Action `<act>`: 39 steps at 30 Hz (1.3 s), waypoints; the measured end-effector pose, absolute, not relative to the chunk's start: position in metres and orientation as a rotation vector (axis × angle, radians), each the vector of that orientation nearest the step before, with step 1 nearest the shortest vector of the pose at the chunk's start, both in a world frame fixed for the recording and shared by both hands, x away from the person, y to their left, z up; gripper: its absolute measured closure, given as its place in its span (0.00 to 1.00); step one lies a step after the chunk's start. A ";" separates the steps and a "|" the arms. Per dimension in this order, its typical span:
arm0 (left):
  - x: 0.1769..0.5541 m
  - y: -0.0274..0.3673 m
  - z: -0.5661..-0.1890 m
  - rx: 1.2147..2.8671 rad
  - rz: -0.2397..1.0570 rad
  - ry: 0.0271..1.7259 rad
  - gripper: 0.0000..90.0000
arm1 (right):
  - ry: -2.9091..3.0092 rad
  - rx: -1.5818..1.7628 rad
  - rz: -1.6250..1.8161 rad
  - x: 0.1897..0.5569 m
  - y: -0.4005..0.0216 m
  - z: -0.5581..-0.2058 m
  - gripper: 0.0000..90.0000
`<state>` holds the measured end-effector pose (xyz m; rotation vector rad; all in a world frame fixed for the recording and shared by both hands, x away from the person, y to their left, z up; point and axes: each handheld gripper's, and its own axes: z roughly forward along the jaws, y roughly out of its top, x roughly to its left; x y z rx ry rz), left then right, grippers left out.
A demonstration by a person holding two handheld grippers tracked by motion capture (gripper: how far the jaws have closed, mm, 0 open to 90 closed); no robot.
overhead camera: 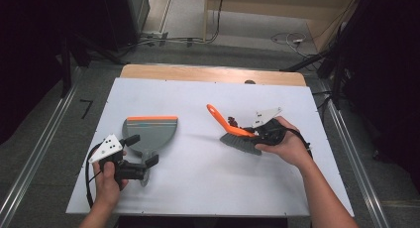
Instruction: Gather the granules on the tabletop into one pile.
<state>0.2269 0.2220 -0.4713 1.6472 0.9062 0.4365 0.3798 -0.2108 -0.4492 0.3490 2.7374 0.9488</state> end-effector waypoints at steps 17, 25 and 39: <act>0.228 0.223 -0.472 1.649 0.434 0.912 0.00 | 2.724 0.389 0.950 0.408 -0.206 -0.448 0.75; 0.227 0.223 -0.472 1.647 0.434 0.910 0.00 | 2.724 0.381 0.932 0.417 -0.203 -0.447 0.75; 0.228 0.223 -0.473 1.648 0.430 0.916 0.00 | 2.700 0.435 0.955 0.431 -0.202 -0.448 0.75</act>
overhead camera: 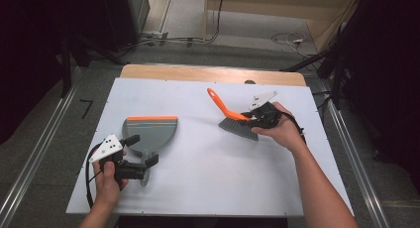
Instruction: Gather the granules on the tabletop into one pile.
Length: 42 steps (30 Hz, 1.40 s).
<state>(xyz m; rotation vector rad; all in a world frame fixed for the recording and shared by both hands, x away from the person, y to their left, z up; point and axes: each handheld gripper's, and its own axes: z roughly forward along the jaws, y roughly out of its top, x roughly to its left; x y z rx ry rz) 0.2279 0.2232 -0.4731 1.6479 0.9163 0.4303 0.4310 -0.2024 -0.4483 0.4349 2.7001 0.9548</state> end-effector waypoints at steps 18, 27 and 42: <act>0.229 0.223 -0.474 1.651 0.429 0.916 0.00 | 2.711 0.426 0.946 0.440 -0.195 -0.445 0.75; 0.228 0.224 -0.474 1.652 0.430 0.916 0.00 | 2.749 0.410 0.942 0.430 -0.193 -0.438 0.75; 0.228 0.223 -0.473 1.648 0.429 0.913 0.00 | 2.732 0.380 0.978 0.415 -0.199 -0.419 0.75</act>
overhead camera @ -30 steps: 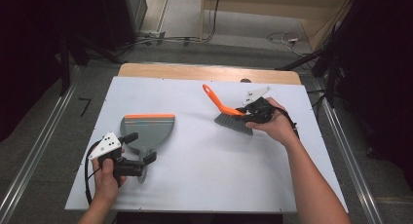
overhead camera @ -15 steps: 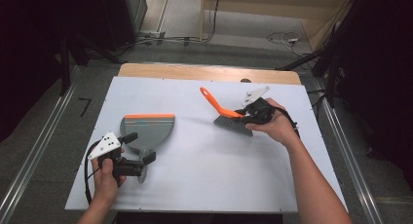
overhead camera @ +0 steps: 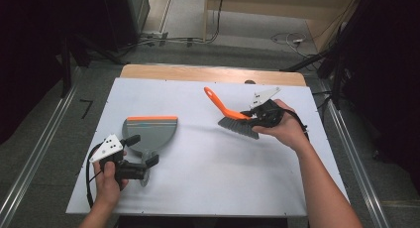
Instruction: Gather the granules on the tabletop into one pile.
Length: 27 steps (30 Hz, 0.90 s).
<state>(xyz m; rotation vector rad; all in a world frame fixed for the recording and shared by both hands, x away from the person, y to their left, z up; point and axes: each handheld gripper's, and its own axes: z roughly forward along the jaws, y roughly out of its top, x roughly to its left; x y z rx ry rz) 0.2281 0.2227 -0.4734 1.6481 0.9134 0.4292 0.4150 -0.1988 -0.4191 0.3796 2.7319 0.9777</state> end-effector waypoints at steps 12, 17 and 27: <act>0.228 0.223 -0.473 1.648 0.429 0.912 0.00 | 2.744 0.407 0.933 0.425 -0.201 -0.443 0.76; 0.228 0.224 -0.473 1.648 0.430 0.914 0.00 | 2.722 0.410 0.946 0.425 -0.200 -0.441 0.76; 0.227 0.224 -0.473 1.641 0.431 0.917 0.00 | 2.658 0.527 1.048 0.406 -0.205 -0.418 0.76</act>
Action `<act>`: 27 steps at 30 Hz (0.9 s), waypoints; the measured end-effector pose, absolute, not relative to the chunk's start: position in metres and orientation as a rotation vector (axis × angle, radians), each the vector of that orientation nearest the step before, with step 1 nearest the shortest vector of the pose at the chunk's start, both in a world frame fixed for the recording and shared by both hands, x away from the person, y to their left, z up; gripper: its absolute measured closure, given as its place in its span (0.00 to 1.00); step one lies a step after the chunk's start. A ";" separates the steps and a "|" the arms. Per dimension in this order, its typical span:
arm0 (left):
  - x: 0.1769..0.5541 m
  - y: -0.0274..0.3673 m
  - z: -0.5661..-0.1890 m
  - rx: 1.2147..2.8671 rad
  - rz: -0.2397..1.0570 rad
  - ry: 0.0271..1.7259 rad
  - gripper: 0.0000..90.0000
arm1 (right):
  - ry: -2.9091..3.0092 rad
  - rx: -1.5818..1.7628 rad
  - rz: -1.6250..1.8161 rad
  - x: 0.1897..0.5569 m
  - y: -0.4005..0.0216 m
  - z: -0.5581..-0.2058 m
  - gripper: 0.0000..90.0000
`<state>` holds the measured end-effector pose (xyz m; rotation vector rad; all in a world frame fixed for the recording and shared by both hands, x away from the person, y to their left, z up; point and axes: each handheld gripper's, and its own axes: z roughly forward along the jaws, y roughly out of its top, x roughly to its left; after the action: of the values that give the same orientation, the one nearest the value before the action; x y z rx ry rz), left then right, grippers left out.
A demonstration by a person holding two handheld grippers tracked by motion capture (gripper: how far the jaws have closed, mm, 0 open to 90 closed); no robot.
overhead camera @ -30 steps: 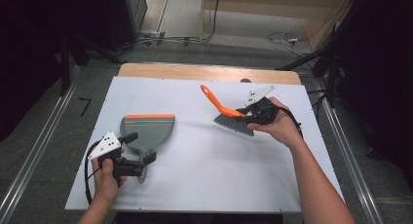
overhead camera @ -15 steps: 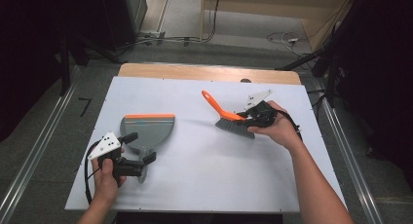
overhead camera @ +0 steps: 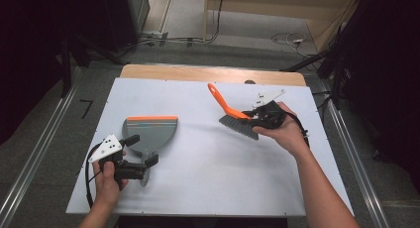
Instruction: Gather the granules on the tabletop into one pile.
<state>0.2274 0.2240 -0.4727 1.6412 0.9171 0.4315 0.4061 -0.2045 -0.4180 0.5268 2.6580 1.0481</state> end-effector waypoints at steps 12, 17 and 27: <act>0.228 0.223 -0.473 1.644 0.432 0.914 0.00 | 2.387 1.004 0.990 0.399 -0.243 -0.413 0.76; 0.229 0.222 -0.474 1.650 0.429 0.913 0.00 | 2.269 1.219 0.916 0.404 -0.247 -0.427 0.76; 0.228 0.223 -0.474 1.649 0.430 0.913 0.00 | 2.306 1.166 0.864 0.409 -0.223 -0.446 0.76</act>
<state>0.2279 0.2231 -0.4739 1.6486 0.9131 0.4297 0.4085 -0.2235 -0.4461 1.1662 2.3062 0.8640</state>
